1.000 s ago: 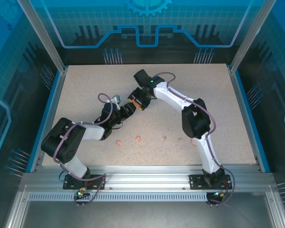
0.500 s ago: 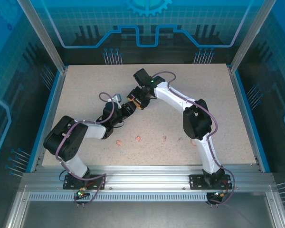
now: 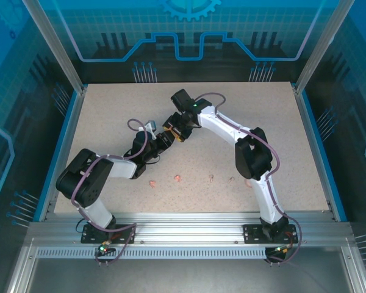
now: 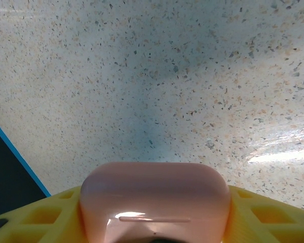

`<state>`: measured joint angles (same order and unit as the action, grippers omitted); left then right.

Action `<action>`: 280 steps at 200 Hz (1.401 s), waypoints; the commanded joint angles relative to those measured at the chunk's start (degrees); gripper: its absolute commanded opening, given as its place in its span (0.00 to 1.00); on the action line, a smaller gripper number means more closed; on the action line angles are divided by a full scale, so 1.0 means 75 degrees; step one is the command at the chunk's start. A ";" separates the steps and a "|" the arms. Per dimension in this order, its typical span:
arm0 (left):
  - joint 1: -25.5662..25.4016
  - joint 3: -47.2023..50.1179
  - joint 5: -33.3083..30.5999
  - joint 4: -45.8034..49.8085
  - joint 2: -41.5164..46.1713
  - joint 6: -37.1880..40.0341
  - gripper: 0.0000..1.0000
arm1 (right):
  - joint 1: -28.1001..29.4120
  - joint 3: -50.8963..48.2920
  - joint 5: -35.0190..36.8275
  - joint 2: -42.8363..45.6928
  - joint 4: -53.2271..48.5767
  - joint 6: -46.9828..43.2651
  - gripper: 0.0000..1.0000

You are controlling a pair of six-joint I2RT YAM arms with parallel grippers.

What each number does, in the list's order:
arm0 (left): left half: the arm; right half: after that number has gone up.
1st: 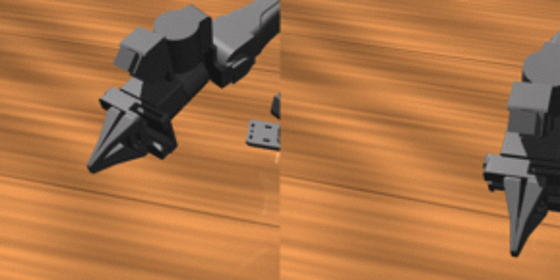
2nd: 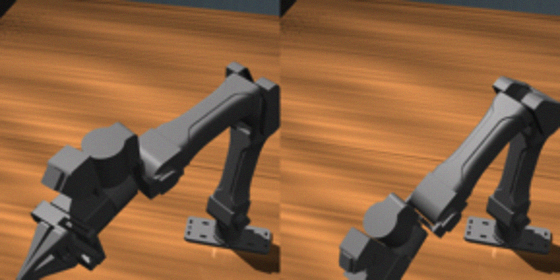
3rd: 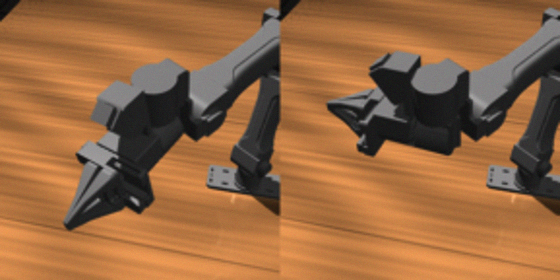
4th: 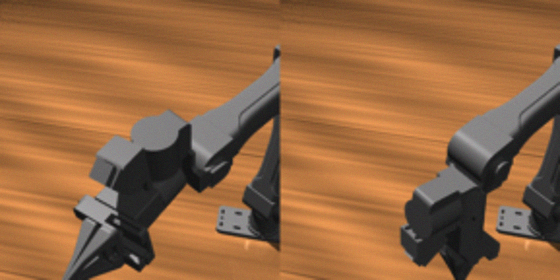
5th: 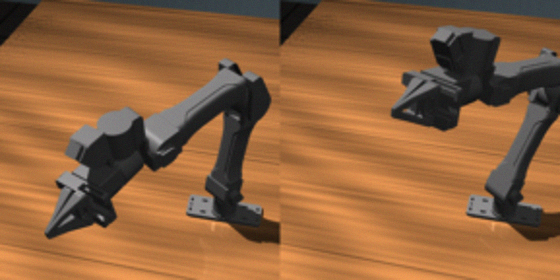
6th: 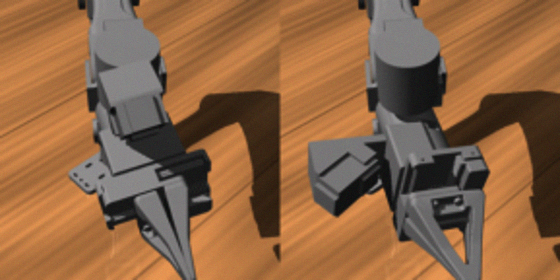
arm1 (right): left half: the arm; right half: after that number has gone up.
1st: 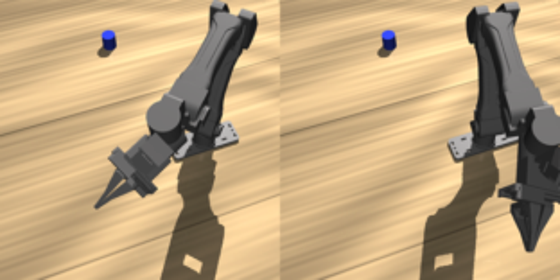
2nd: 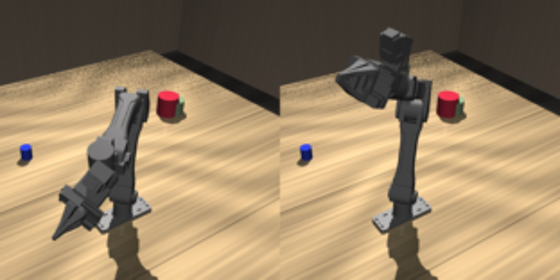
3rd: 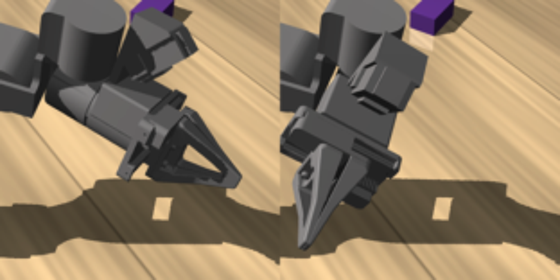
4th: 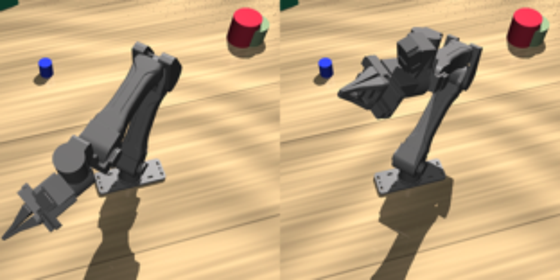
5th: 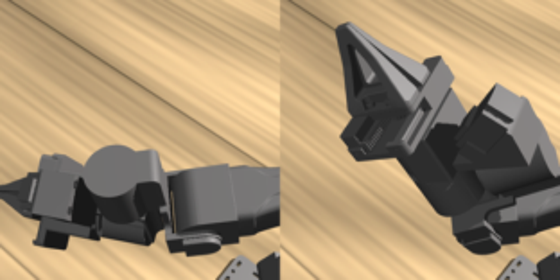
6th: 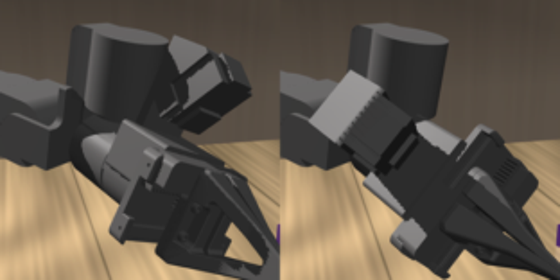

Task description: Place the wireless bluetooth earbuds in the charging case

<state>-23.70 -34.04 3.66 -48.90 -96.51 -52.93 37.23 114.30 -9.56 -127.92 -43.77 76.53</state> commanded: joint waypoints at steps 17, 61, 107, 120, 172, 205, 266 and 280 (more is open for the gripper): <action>-0.0048 -0.0149 -0.0066 -0.0234 0.0024 0.0010 0.12 | 0.0133 -0.0110 -0.0190 0.0438 0.0091 0.0021 0.66; -0.0046 -0.0172 0.0213 0.0425 0.0517 0.0277 0.04 | -0.0277 -0.0069 -0.0073 0.0878 0.0222 -0.0327 0.86; -0.0015 -0.0250 0.1006 0.1539 0.1407 0.1206 0.00 | -0.0994 -0.1102 -0.0016 0.2016 0.0335 -0.1747 0.87; 0.0030 -0.0431 0.1559 0.2141 0.1712 0.1691 0.00 | -0.1245 -0.1905 -0.0136 0.2505 0.0883 -0.2513 0.88; 0.0216 -0.0801 0.2858 0.3491 0.2312 0.2689 0.00 | -0.1754 -0.5188 -0.1167 0.4256 0.3626 -0.5222 0.88; 0.0231 -0.0786 0.2827 0.3416 0.2019 0.2635 0.00 | -0.1742 -0.5831 -0.1154 0.4408 0.4132 -0.5518 0.88; 0.0234 -0.0602 0.1935 0.2899 0.1483 0.1958 0.28 | -0.2341 -0.4951 0.1293 0.3462 0.2424 -0.4507 0.86; 0.0232 -0.0713 0.1903 0.3034 0.1461 0.1868 0.46 | -0.2666 -0.4462 0.1837 0.3022 0.1566 -0.4381 0.87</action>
<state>-22.28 -38.79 19.90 -25.28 -84.73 -37.10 21.61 74.91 -6.15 -100.51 -22.20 40.97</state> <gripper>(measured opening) 0.317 0.867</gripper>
